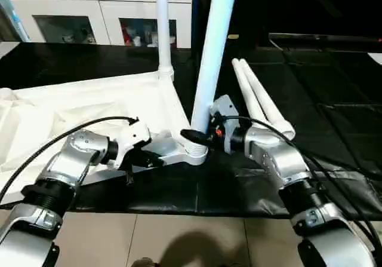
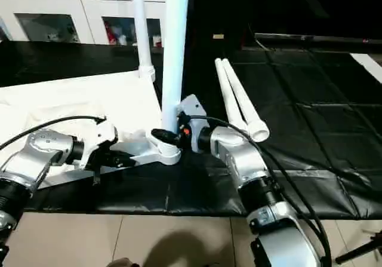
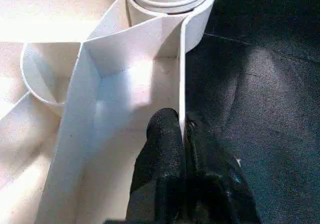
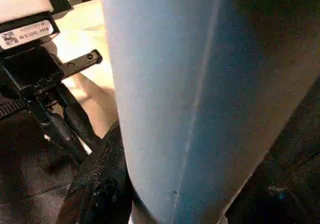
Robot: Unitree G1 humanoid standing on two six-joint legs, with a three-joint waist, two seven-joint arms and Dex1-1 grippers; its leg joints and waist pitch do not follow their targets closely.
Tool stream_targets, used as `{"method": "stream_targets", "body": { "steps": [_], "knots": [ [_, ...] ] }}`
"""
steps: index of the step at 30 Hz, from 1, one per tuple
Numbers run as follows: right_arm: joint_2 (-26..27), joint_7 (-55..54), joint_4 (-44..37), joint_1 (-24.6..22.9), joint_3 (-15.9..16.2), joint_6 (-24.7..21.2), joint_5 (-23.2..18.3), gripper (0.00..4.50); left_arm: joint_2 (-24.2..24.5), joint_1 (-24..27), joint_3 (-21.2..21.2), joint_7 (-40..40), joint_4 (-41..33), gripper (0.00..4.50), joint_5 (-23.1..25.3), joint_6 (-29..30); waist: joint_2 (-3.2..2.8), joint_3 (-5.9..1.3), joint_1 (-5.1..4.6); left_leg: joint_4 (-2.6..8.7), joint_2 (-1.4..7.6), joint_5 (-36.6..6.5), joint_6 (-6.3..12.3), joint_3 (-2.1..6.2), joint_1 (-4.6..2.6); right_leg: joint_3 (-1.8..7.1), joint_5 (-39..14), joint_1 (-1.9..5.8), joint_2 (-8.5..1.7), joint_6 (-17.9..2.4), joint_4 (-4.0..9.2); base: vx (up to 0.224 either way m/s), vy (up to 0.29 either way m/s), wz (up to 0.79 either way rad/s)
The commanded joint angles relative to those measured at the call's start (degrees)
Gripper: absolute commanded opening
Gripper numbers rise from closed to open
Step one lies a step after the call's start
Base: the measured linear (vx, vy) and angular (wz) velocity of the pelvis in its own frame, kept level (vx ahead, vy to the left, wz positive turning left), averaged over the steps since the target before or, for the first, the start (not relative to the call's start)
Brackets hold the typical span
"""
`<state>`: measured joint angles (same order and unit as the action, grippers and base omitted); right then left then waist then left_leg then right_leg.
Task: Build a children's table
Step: Pick table leg
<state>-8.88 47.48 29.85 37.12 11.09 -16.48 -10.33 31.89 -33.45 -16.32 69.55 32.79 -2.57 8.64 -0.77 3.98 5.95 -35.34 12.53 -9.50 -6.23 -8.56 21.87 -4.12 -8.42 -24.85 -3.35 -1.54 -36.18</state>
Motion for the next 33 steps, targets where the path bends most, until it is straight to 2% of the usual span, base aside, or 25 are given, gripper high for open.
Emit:
{"method": "stream_targets", "body": {
  "steps": [1, 3, 6, 11, 13, 16, 17, 18, 21, 25, 26, 27, 28, 30, 31, 32, 33],
  "knots": [
    [-0.29, 0.06, 2.25, 0.03, 0.96, -0.66, 1.71, 1.91, 0.68, -0.64, 1.93, -0.73, -0.32, 0.0, -0.25, 0.32, -0.21, -4.62, 0.1, 4.48, -0.01, -16.43, -0.58, -0.37, -0.81, 2.36, -25.11, 3.5, -4.1, -6.95, 5.32, 0.0, 0.0, 0.0],
    [-0.13, 0.46, 3.25, 0.69, 1.19, -0.35, 1.87, 1.91, 0.94, -0.64, 1.91, -0.97, -0.33, 0.0, 0.02, 0.3, 0.17, -4.66, 0.08, 4.49, 0.01, -16.18, -0.48, -0.37, -0.83, 2.34, -25.3, 3.52, -4.14, -6.83, 5.3, 0.0, 0.0, 0.0],
    [0.17, 0.83, 4.52, 1.41, 1.01, 0.05, 1.84, 1.91, 1.15, -0.55, 2.03, -0.95, -0.56, 0.0, -0.02, 0.31, 0.05, -4.58, 0.04, 4.47, 0.01, -16.22, -0.42, -0.39, -0.83, 2.36, -25.65, 3.43, -4.15, -6.79, 5.39, 0.0, 0.0, 0.0],
    [1.85, 0.71, 8.89, 2.37, -2.01, 1.11, -0.74, 1.91, 0.84, -1.05, 2.04, -1.14, -0.23, 0.0, 0.02, 0.08, -0.34, -4.61, -0.19, 4.5, 0.03, -17.61, -0.64, -0.26, -0.96, 2.31, -26.36, 3.34, -4.2, -7.0, 5.5, 0.0, 0.0, 0.0],
    [1.98, 0.62, 9.64, 2.24, -2.91, 0.96, -1.51, 1.91, 0.72, -1.19, 2.13, -1.17, -0.26, 0.0, -0.11, 0.2, -0.21, -4.58, -0.27, 4.54, 0.01, -17.83, -0.64, -0.25, -0.95, 2.22, -26.13, 3.4, -4.1, -7.2, 5.49, 0.0, 0.0, 0.0],
    [2.08, 0.36, 10.96, 2.01, -4.42, 0.81, -2.64, 1.91, 0.53, -1.49, 2.34, -1.26, -0.17, 0.0, -0.34, 0.4, -0.46, -4.63, -0.33, 4.49, 0.03, -17.96, -0.58, -0.27, -0.99, 2.28, -25.91, 3.39, -4.16, -7.49, 5.54, 0.0, 0.0, 0.0],
    [2.12, -0.14, 12.44, 1.57, -6.15, 0.9, -3.78, 1.91, 0.4, -1.94, 2.53, -1.44, 0.23, 0.0, -0.44, 0.48, -0.67, -4.71, -0.31, 4.44, -0.02, -17.99, -0.57, -0.25, -1.05, 2.22, -25.53, 3.42, -4.1, -7.71, 5.51, 0.0, 0.0, 0.0],
    [2.09, -0.34, 13.03, 1.18, -6.97, 1.13, -4.32, 1.91, 0.34, -2.18, 2.64, -1.61, 0.48, 0.0, -0.46, 0.57, -0.59, -4.67, -0.31, 4.44, -0.04, -18.03, -0.56, -0.28, -0.99, 2.21, -25.4, 3.41, -4.05, -7.8, 5.55, 0.0, 0.0, 0.0],
    [2.08, -0.4, 14.05, -0.67, -8.79, 2.56, -5.28, 1.91, 0.02, -2.99, 3.22, -2.77, 1.43, 0.0, -0.52, 0.96, -1.09, -4.83, -0.05, 4.4, 0.03, -18.07, -0.73, -0.22, -1.05, 2.22, -23.33, 3.5, -4.09, -8.76, 5.27, 0.0, 0.0, 0.0],
    [2.58, 0.25, 14.12, -3.88, -9.87, 4.83, -6.12, 1.91, -0.5, -3.82, 3.69, -4.12, 2.35, 0.0, -0.54, 1.1, -0.91, -4.85, 0.14, 4.41, -0.01, -17.93, -0.55, -0.33, -1.03, 2.18, -22.37, 3.56, -3.94, -9.17, 5.28, 0.0, 0.0, 0.0],
    [2.72, 0.45, 14.13, -4.56, -9.98, 5.37, -6.25, 1.91, -0.57, -3.94, 3.71, -4.32, 2.5, 0.0, -0.5, 1.05, -0.96, -4.74, 0.28, 4.44, 0.07, -18.95, -0.43, -0.28, -1.21, 2.14, -23.93, 3.46, -4.09, -8.97, 5.49, 0.0, 0.0, 0.0],
    [2.98, 0.51, 14.18, -6.16, -9.86, 7.37, -6.05, 1.91, -0.77, -4.25, 3.85, -5.04, 2.97, 0.0, -0.36, 0.94, -1.62, -4.75, 0.42, 4.48, 0.02, -19.47, -0.59, -0.1, -1.22, 2.05, -24.46, 3.54, -4.14, -8.95, 5.4, 0.0, 0.0, 0.0],
    [3.05, 0.44, 14.13, -7.01, -9.57, 8.58, -5.69, 1.91, -0.88, -4.38, 3.98, -5.49, 3.21, 0.0, -0.3, 0.83, -1.23, -4.52, 0.34, 4.6, 0.06, -20.77, -0.53, -0.19, -1.31, 1.97, -25.89, 3.42, -4.09, -8.51, 5.86, 0.0, 0.0, 0.0],
    [3.14, -0.14, 14.44, -8.5, -9.04, 11.69, -4.54, 1.91, -1.12, -4.7, 4.27, -6.46, 3.78, 0.0, -0.16, 0.56, -1.54, -4.16, 0.35, 4.64, -0.16, -24.12, -0.5, 0.04, -2.21, 1.57, -32.12, 3.2, -4.24, -7.19, 6.61, 0.0, 0.0, 0.0],
    [2.96, -0.59, 14.61, -8.98, -8.55, 13.28, -3.68, 1.91, -1.18, -4.79, 4.32, -6.67, 3.92, 0.0, -0.13, 0.47, -1.54, -4.16, 0.35, 4.64, -0.16, -24.12, -0.5, 0.04, -2.21, 1.57, -32.12, 3.2, -4.24, -7.19, 6.61, 0.0, 0.0, 0.0],
    [2.19, -2.11, 15.15, -10.74, -6.77, 19.23, -0.28, 1.91, -1.42, -5.11, 4.52, -7.35, 4.44, 0.0, -0.02, 0.22, -1.48, -4.35, 0.41, 4.64, -0.12, -24.08, -0.43, 0.12, -2.38, 1.54, -33.02, 3.15, -4.37, -6.71, 6.87, 0.0, 0.0, 0.0],
    [2.11, -2.22, 15.17, -10.89, -6.61, 19.7, 0.0, 1.91, -1.45, -5.14, 4.54, -7.4, 4.48, 0.0, -0.02, 0.21, -1.43, -4.38, 0.47, 4.74, -0.12, -23.66, -0.37, 0.12, -2.22, 1.54, -32.86, 3.28, -4.42, -6.6, 6.91, 0.0, 0.0, 0.0]
  ]
}}
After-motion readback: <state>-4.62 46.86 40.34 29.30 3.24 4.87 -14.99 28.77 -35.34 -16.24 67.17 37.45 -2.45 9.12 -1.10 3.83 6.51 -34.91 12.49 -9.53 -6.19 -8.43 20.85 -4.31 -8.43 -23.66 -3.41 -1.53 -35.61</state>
